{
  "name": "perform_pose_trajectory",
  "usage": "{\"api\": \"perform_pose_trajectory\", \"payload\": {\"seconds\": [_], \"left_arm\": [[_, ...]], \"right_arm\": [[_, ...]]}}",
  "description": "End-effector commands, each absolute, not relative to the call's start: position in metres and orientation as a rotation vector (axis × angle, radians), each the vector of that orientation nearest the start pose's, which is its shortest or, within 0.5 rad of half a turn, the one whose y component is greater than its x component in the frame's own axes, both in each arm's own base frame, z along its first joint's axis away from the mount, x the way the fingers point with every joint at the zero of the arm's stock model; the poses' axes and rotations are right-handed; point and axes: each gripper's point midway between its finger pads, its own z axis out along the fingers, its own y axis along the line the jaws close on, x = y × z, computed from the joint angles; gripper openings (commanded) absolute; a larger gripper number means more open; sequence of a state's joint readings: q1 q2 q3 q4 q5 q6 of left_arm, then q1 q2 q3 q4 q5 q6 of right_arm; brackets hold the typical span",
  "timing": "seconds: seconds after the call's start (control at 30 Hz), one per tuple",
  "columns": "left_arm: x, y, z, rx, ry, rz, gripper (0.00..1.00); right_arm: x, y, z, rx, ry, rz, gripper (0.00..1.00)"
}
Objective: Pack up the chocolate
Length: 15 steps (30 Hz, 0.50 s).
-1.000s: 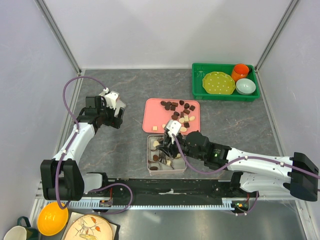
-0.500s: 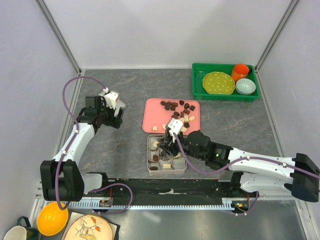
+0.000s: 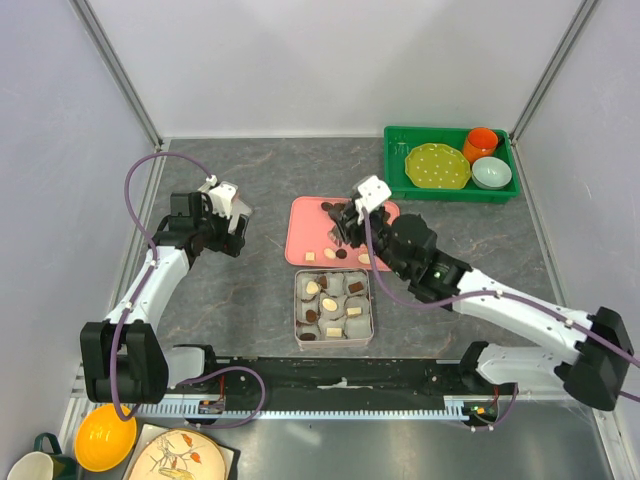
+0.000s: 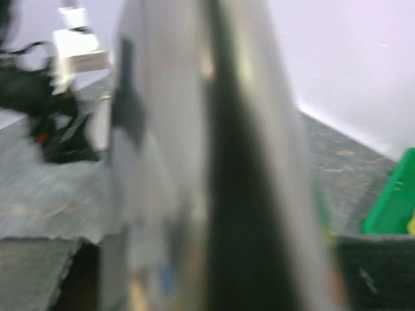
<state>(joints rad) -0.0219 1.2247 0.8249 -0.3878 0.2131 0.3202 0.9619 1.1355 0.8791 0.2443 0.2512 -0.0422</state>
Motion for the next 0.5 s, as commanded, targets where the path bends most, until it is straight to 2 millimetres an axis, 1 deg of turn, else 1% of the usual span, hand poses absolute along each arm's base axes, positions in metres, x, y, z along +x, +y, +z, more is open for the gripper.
{"api": "perform_pose_trajectory", "payload": {"seconds": [0.0,0.07,0.1,0.13,0.17,0.23,0.27,0.3,0.33,0.37,0.4,0.47], "left_arm": [[0.335,-0.033,0.135,0.515,2.226,-0.091,0.99],[0.335,-0.033,0.134,0.514,2.230,-0.094,0.99],[0.335,-0.033,0.134,0.516,2.230,-0.093,0.99],[0.336,-0.033,0.133,0.516,2.230,-0.093,0.99],[0.335,-0.033,0.132,0.515,2.233,-0.097,0.99],[0.336,-0.034,0.132,0.517,2.229,-0.097,0.99],[0.336,-0.034,0.131,0.519,2.230,-0.097,0.99],[0.336,-0.033,0.131,0.518,2.231,-0.095,0.99],[0.337,-0.033,0.131,0.518,2.228,-0.094,0.99],[0.336,-0.033,0.130,0.520,2.232,-0.094,0.99],[0.336,-0.033,0.129,0.516,2.234,-0.093,0.99],[0.336,-0.033,0.128,0.520,2.233,-0.095,0.99]], "right_arm": [[0.320,0.303,0.318,-0.526,1.438,0.469,0.37],[0.336,0.305,0.313,-0.515,1.439,0.464,0.37],[0.347,0.311,0.302,-0.520,1.459,0.462,0.37],[0.356,0.310,0.300,-0.521,1.461,0.462,0.37],[0.367,0.316,0.293,-0.518,1.468,0.459,0.36],[0.385,0.316,0.288,-0.509,1.478,0.458,0.37],[0.397,0.320,0.280,-0.507,1.494,0.451,0.37],[0.407,0.318,0.278,-0.490,1.501,0.447,0.37],[0.413,0.320,0.275,-0.493,1.501,0.454,0.38],[0.423,0.325,0.269,-0.491,1.512,0.450,0.38],[0.431,0.323,0.266,-0.482,1.520,0.446,0.39],[0.443,0.329,0.258,-0.487,1.530,0.449,0.42]]}}
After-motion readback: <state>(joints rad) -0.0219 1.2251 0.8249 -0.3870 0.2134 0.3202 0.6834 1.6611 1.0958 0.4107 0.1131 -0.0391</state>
